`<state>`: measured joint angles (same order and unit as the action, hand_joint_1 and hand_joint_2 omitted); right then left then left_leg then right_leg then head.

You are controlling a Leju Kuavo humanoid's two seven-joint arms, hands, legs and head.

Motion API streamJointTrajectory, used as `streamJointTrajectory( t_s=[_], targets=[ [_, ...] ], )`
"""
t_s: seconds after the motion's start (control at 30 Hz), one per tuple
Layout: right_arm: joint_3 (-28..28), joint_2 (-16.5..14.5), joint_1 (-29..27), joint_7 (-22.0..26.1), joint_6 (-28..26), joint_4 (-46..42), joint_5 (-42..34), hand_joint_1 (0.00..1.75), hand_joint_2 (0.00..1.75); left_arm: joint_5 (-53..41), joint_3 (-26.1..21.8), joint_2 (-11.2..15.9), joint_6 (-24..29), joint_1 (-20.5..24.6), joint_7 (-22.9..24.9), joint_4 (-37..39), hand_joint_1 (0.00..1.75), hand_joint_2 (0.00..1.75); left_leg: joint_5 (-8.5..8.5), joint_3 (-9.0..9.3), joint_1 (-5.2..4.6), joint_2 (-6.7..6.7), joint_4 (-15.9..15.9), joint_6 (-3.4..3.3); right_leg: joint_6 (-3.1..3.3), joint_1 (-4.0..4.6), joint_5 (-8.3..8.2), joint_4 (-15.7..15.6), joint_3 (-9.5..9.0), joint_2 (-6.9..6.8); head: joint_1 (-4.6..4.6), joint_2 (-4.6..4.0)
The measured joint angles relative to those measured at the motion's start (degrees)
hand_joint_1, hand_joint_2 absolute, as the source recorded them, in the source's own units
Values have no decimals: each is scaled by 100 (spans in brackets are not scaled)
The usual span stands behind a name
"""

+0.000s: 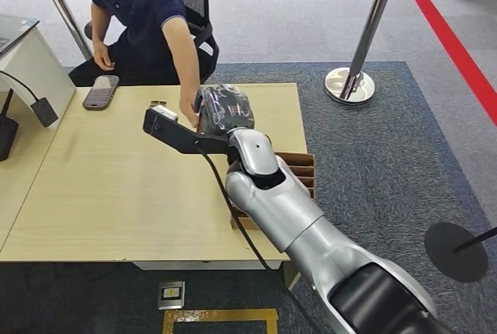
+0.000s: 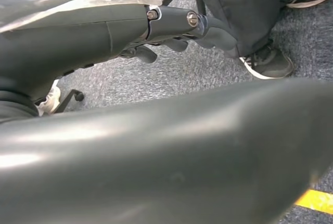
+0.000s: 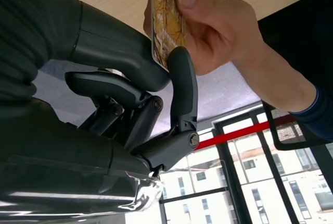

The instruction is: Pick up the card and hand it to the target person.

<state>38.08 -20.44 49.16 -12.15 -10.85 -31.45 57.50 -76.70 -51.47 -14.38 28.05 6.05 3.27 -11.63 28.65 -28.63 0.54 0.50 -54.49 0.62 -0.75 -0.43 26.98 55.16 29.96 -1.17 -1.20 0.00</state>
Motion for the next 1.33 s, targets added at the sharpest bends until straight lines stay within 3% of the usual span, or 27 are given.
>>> streamJointTrajectory(
  t_s=[0.07, 0.1, 0.13, 0.2, 0.23, 0.27, 0.37, 0.5, 0.8, 1.07, 1.17, 1.33],
  targets=[
    [27, 0, 3, -2, -1, 28, -20, 164, 175, 2, -1, 0, 3, 0, -1, 0, 0, 0, 0, 0, 0, 0, 0, 0, 0, 0, 0, 0, 0, 0, 0, 0],
    [38, 0, 4, -4, -2, 43, -33, 153, 175, 3, -1, 0, 4, 0, -2, 0, 0, 0, 0, 0, 0, 0, 0, 0, 0, 0, 0, 0, 0, 0, 0, 0],
    [48, 0, 4, -8, -4, 61, -44, 125, 175, 4, -1, 0, 5, -1, -2, 0, 0, 0, 0, 0, 0, 0, 0, 0, 0, 0, 0, 0, 0, 0, 0, 0],
    [61, 0, 4, -15, -18, 95, -55, 45, 175, 4, -1, 0, 5, -1, -2, 0, 0, 0, 0, -1, 0, 0, 0, 0, 0, 0, 0, 0, 1, 0, 0, 0],
    [71, 0, 4, -17, -30, 113, -57, 14, 175, 4, -1, 0, 5, -1, -2, 0, 0, 0, 0, -1, 0, 0, 0, 0, 0, 0, 0, 0, 1, 0, 0, 0],
    [80, 0, 4, -17, -44, 130, -55, 1, 175, 4, -1, 0, 4, -1, -2, 0, 0, 0, 0, -1, 0, 0, 0, 0, 0, 0, 0, 0, 1, 0, 0, 0],
    [113, 0, 4, -16, -110, 188, -30, 0, 175, -1, -1, 0, 3, -2, -2, 0, 0, 0, 0, -1, 0, 0, 0, 0, 0, 0, 0, 0, 2, 0, 0, 0],
    [137, 0, 4, -15, -211, 267, 15, 0, 0, -7, -1, 0, 3, -3, -2, 0, 0, 0, 0, -1, 0, 0, 0, 0, 0, 0, 0, -1, 2, 0, 0, 0],
    [117, 67, -40, 123, -629, 378, 132, 0, 0, 19, -1, 0, 3, -19, -72, 0, 0, 0, 0, -1, 0, 0, 0, 0, 0, 0, 0, -2, 3, 0, 1, 0],
    [-257, 554, -803, 331, -996, -365, 479, 0, 0, 83, -5, 2, -9, -106, -101, 0, 0, 0, 2, -2, -2, -2, -1, -2, -1, 0, 1, -9, 4, 0, 0, 0],
    [-585, 843, -1470, 289, -1103, -1118, 806, 0, 0, 159, -39, 1, -11, -124, -127, 0, 0, 0, 4, -3, 2, -9, -2, -4, -4, 1, 3, -17, -3, -1, 1, 0],
    [-1645, 1331, -3125, 315, -1557, -2850, 1143, 0, 0, 280, -147, 2, 8, -174, -191, 0, 0, 0, 19, -9, -1, -15, -2, -18, -13, 1, 9, -23, -2, -1, -1, 0]
  ],
)
